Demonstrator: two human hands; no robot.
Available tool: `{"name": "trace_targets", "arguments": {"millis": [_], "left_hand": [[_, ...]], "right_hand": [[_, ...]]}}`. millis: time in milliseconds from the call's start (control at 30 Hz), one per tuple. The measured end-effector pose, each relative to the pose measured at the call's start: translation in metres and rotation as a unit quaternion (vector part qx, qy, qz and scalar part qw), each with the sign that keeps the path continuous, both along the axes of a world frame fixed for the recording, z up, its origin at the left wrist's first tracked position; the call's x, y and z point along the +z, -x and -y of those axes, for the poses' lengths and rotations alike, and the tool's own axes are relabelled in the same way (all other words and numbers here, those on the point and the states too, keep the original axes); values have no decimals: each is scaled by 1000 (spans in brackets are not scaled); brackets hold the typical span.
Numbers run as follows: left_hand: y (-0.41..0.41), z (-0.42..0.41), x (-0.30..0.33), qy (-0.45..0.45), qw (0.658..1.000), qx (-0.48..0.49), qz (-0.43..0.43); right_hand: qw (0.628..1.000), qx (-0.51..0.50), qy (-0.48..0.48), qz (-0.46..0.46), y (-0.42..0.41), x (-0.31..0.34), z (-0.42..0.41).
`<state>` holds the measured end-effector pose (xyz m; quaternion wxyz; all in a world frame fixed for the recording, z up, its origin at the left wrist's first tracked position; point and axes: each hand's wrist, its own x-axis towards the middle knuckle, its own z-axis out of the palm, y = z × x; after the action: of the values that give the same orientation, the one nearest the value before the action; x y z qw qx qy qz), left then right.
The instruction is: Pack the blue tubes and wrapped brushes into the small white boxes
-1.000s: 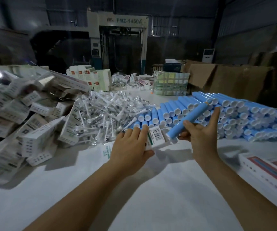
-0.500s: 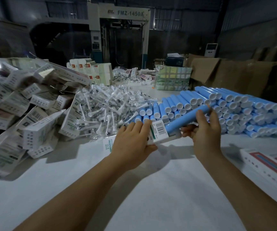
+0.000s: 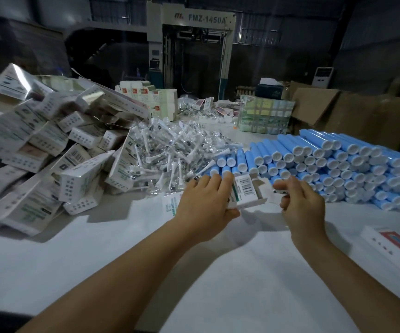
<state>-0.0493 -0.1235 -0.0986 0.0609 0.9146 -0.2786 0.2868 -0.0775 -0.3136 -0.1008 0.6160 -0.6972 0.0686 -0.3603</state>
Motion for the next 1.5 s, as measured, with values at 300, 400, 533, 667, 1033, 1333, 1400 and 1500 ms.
{"name": "trace_targets", "arguments": {"millis": [300, 400, 533, 667, 1033, 1333, 1400, 1500], "left_hand": [[6, 9, -6, -65, 997, -37, -26], [7, 11, -4, -71, 997, -32, -29], [6, 11, -3, -75, 996, -30, -34], [4, 9, -2, -80, 995, -40, -42], [-2, 10, -1, -65, 994, -57, -71], [-2, 4, -5, -51, 995, -59, -57], [-3, 1, -5, -53, 995, -61, -56], [-7, -1, -6, -48, 996, -54, -59]], "right_hand": [[1000, -21, -8, 4, -15, 22, 8], [984, 4, 177, 20, -30, 44, -11], [893, 107, 436, 3, -65, 62, -54], [754, 190, 621, -94, -112, 60, -89], [590, 153, 772, -181, -157, 48, -111], [571, 92, 806, -125, -112, 77, -92], [669, 102, 729, -101, -92, 85, -70], [864, 77, 498, 19, -58, 89, -25]]}}
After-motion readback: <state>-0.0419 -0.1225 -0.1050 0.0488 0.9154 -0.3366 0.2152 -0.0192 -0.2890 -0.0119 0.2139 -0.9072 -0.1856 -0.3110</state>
